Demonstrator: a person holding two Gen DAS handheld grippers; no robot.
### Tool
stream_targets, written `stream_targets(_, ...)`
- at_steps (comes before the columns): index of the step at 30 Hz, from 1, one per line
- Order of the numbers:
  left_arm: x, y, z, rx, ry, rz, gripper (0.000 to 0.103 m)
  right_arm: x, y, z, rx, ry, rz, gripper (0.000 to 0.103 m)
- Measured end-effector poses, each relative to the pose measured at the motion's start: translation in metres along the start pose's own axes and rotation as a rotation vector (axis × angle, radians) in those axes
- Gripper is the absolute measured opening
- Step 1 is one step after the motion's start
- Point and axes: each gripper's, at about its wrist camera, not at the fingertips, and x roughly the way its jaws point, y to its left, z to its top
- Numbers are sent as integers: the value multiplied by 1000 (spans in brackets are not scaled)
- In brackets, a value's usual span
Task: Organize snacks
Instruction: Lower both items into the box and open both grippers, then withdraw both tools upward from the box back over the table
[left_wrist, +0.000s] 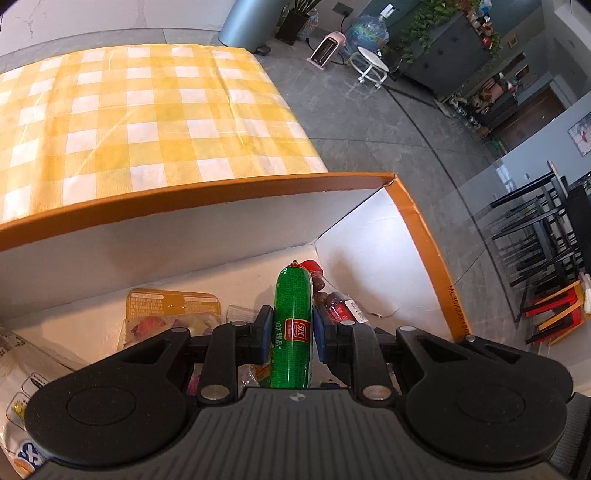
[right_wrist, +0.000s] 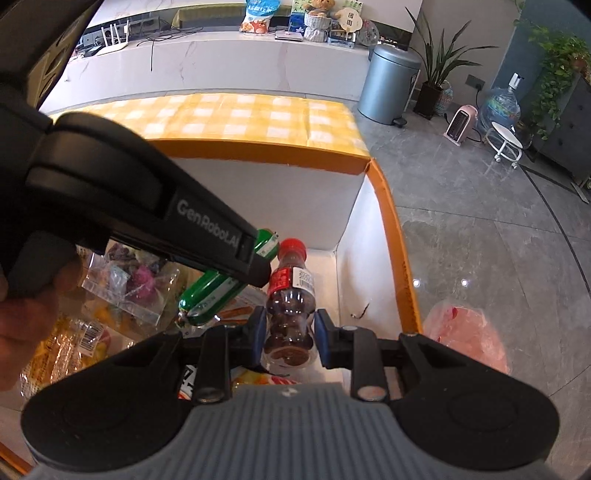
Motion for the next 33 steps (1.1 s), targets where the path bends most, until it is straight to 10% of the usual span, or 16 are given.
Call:
stream_targets(9, -4, 1, 0, 3, 16, -39, 43, 5, -2, 8, 9, 22, 10, 24)
stream_targets(33, -113, -16, -45, 219, -160, 12, 46, -59, 23, 3, 122, -18, 64, 46)
